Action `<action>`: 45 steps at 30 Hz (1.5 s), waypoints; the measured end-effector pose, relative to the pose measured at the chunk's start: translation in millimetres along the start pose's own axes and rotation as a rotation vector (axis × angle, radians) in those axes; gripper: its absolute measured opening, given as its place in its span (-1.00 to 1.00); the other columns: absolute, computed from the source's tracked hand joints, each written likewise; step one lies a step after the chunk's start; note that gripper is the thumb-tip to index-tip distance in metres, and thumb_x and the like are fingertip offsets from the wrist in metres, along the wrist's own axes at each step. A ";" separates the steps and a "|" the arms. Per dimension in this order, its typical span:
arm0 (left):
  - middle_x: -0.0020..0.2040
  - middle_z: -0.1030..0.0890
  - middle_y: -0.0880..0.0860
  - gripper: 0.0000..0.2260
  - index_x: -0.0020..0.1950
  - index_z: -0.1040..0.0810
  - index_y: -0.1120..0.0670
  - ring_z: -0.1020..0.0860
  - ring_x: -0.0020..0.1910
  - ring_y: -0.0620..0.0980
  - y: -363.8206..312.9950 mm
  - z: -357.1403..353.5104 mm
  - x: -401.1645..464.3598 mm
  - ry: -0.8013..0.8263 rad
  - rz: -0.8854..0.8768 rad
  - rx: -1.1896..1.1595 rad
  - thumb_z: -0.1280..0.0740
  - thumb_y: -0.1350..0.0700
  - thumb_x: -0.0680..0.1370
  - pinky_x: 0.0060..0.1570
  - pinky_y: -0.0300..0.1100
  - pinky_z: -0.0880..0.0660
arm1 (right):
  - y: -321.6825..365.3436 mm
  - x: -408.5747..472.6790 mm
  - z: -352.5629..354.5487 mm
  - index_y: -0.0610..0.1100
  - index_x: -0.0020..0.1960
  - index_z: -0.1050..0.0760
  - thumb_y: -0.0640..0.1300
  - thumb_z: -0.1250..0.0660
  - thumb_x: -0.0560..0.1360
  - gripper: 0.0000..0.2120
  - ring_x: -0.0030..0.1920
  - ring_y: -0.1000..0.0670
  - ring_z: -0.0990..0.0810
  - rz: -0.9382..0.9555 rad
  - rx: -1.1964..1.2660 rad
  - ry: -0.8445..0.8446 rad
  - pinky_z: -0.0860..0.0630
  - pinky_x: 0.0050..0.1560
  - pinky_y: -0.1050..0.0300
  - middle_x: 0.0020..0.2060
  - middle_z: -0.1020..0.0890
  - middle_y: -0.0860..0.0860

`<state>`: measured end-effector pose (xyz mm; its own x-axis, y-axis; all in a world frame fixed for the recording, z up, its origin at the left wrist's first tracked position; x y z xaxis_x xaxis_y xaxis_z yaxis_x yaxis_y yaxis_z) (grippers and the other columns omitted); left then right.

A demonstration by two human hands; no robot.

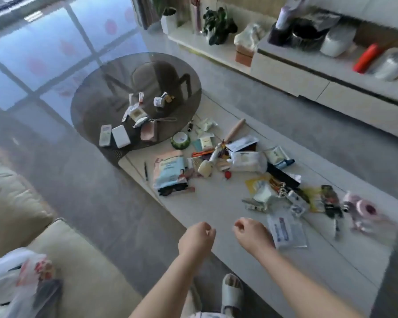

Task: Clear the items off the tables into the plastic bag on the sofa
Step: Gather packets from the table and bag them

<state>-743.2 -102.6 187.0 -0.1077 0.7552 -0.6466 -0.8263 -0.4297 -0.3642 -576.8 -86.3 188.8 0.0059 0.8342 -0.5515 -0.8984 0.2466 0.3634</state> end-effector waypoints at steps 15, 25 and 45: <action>0.04 -0.62 0.01 -0.73 0.09 -0.55 -0.03 -0.58 -0.01 0.06 -115.4 -115.4 81.5 0.200 -0.269 0.299 -0.10 -0.06 0.58 -0.17 -0.17 -0.46 | -188.9 26.0 14.9 -0.06 0.03 -0.55 -0.03 -0.21 0.52 -0.80 -0.01 -0.12 -0.58 -0.409 0.204 -0.191 -0.46 -0.13 0.16 -0.02 -0.65 -0.02; 0.27 -0.51 0.05 -0.66 0.35 -0.46 0.00 -0.43 0.29 0.07 -124.1 -158.8 185.3 0.161 -0.337 0.310 -0.18 -0.01 0.60 0.15 -0.12 -0.44 | -215.4 123.5 -55.1 -0.13 0.24 -0.48 -0.06 -0.27 0.52 -0.68 0.26 -0.08 -0.44 -0.380 0.334 -0.121 -0.43 0.19 0.10 0.26 -0.50 -0.07; 0.16 -0.53 0.01 -0.62 0.18 -0.40 0.03 -0.45 0.21 0.07 -128.7 -249.4 277.7 -0.010 -0.205 0.497 -0.34 -0.15 0.48 0.14 -0.10 -0.32 | -288.1 193.6 -98.9 0.03 0.12 -0.45 -0.03 -0.39 0.45 -0.73 0.31 -0.07 -0.28 -0.494 0.046 -0.279 -0.46 0.04 0.01 0.30 -0.34 0.03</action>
<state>-528.9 39.0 -112.9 0.0803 0.8045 -0.5884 -0.9928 0.0118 -0.1195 -360.3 -44.6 -97.0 0.5419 0.7112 -0.4478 -0.7393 0.6568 0.1484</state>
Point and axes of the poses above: each hand's wrist, its own x-axis towards the middle knuckle, its own z-axis out of the back of the hand, y = z × x, the point moved 6 cm from there along x, towards the middle knuckle
